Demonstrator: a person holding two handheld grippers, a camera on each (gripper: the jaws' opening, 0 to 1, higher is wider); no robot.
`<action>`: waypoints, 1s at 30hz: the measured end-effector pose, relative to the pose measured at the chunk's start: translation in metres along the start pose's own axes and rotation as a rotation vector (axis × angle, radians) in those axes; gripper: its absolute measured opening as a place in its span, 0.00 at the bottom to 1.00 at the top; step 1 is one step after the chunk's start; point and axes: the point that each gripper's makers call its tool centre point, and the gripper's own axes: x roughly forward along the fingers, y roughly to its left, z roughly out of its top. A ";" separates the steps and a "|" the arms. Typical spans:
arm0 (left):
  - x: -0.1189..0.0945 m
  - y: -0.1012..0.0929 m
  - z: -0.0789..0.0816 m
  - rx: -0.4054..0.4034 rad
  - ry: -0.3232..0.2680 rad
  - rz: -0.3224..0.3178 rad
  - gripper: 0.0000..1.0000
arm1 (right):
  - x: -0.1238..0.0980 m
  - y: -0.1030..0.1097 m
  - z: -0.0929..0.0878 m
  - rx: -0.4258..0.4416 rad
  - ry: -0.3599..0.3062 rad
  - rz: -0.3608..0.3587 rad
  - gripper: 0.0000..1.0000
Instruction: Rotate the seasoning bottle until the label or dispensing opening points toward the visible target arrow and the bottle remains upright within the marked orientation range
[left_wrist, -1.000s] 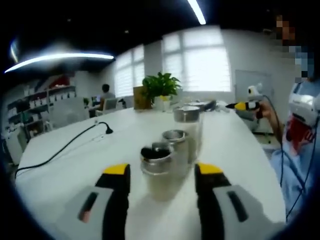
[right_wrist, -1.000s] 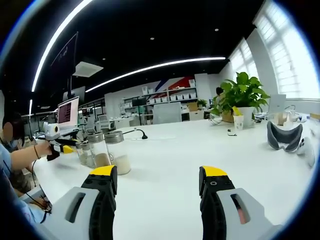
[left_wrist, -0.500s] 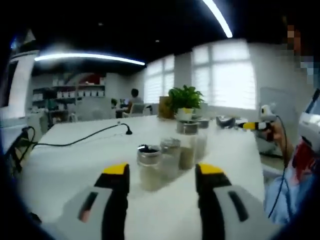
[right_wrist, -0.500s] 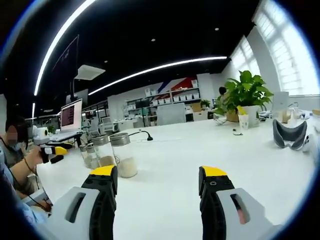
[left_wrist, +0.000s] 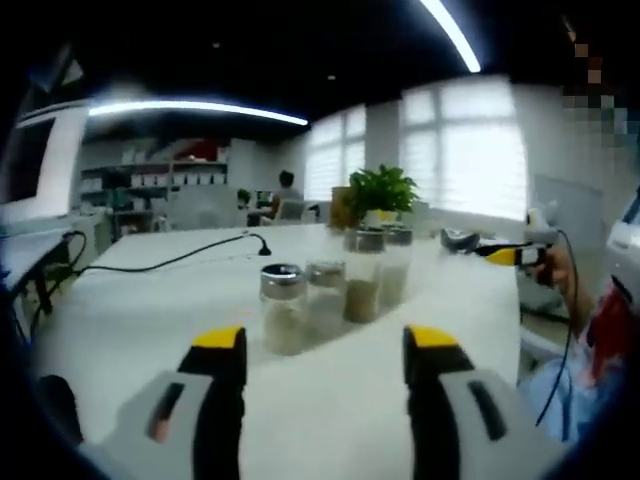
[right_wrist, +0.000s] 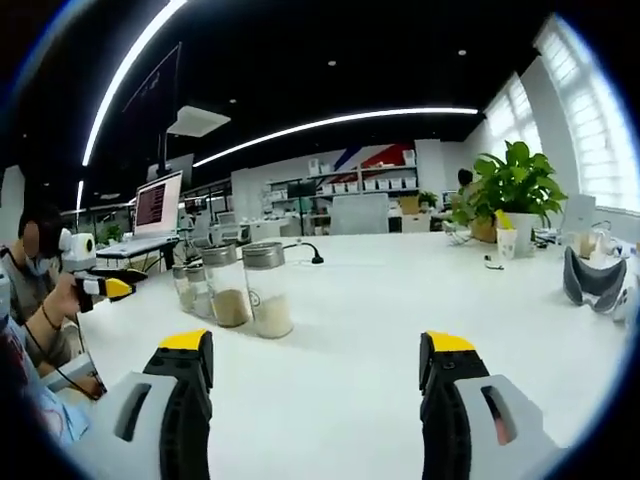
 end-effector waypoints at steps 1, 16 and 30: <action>0.001 -0.001 -0.001 -0.001 0.003 0.000 0.69 | 0.001 0.001 0.000 -0.006 0.000 -0.001 0.94; 0.000 -0.013 -0.007 0.075 0.047 0.083 1.00 | 0.021 0.045 -0.034 -0.119 0.147 0.085 1.00; -0.014 -0.021 0.016 0.082 0.014 0.099 1.00 | 0.008 0.033 -0.019 -0.136 0.116 0.028 0.99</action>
